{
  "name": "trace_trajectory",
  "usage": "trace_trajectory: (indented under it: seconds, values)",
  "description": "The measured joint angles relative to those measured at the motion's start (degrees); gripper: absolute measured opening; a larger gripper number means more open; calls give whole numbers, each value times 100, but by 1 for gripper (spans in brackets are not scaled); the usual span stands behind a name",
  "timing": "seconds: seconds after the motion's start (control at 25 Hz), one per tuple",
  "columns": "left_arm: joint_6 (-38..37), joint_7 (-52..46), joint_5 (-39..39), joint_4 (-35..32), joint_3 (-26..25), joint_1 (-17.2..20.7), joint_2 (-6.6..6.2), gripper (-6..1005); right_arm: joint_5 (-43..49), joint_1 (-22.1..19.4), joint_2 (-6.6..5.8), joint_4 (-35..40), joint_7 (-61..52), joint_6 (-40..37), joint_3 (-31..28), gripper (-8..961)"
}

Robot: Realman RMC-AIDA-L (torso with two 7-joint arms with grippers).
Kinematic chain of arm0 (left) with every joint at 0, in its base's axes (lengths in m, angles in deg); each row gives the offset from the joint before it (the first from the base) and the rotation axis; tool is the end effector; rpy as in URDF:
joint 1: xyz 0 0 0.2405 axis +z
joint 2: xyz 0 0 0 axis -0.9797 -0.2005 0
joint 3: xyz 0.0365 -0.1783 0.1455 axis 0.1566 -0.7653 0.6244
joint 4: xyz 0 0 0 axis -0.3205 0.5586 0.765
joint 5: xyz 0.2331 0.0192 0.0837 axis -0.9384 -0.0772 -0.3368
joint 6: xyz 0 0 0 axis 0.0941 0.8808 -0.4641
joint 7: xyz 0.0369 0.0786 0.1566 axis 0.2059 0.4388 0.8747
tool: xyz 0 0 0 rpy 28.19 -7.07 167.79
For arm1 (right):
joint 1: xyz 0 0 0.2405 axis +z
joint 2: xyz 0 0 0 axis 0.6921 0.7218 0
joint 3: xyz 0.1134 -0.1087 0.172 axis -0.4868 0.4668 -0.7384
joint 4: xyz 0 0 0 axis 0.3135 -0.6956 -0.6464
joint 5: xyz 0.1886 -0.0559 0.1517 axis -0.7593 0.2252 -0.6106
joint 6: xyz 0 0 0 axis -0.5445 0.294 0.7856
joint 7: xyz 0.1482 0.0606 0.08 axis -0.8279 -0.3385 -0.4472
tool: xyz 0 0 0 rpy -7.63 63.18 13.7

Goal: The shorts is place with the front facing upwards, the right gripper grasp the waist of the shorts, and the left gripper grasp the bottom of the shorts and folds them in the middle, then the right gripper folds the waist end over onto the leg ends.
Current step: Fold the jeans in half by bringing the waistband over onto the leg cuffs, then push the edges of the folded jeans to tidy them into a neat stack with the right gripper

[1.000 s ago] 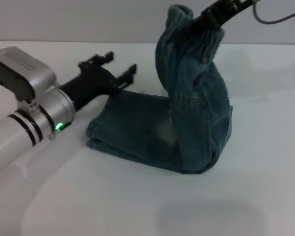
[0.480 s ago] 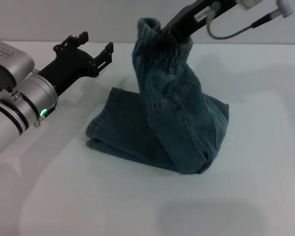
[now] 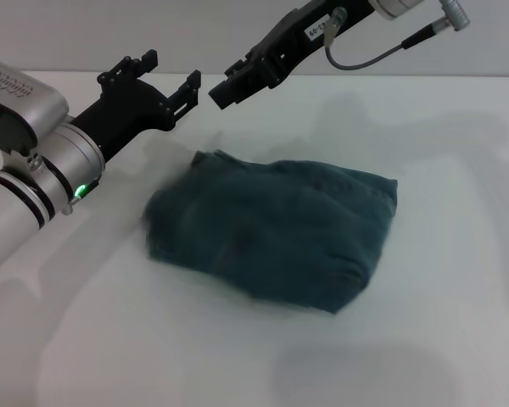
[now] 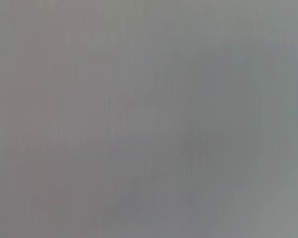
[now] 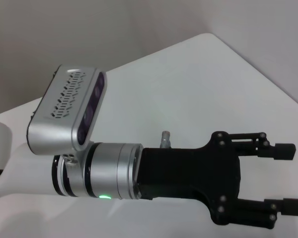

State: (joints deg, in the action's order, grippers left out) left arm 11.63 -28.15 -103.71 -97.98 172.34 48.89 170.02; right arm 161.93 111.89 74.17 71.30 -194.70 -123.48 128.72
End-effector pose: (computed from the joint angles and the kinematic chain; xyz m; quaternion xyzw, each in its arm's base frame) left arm -0.2361 0.4396 -0.0620 -0.8266 -0.1753 -0.2908 0.4488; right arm 0.0058 0.4500 -0.0189 -0.9787 0.1975 0.0134 0.0534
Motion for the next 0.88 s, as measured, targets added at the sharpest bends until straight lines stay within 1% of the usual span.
trace_trajectory:
  seconds: [0.04,0.24,0.36,0.56,0.72,0.88]
  values:
    - [0,0,0,3,-1,-3,2,710,0,1,10,0,29,7,1,251]
    - [0,1,2,81,-4,-70,2,710,0,26,77,-13,141,-9,1,469]
    - [0,1,3,143,-4,-109,1,710,-9,69,91,-122,166,-208,5,470]
    - [0,23,7,174,-49,-158,-11,710,-6,175,73,-680,166,-771,76,470]
    - [2,176,7,199,-282,-200,-16,710,204,122,28,-963,98,-1204,188,469]
    - [-11,346,14,204,-546,-201,-7,710,579,-6,23,-1210,49,-1476,193,469]
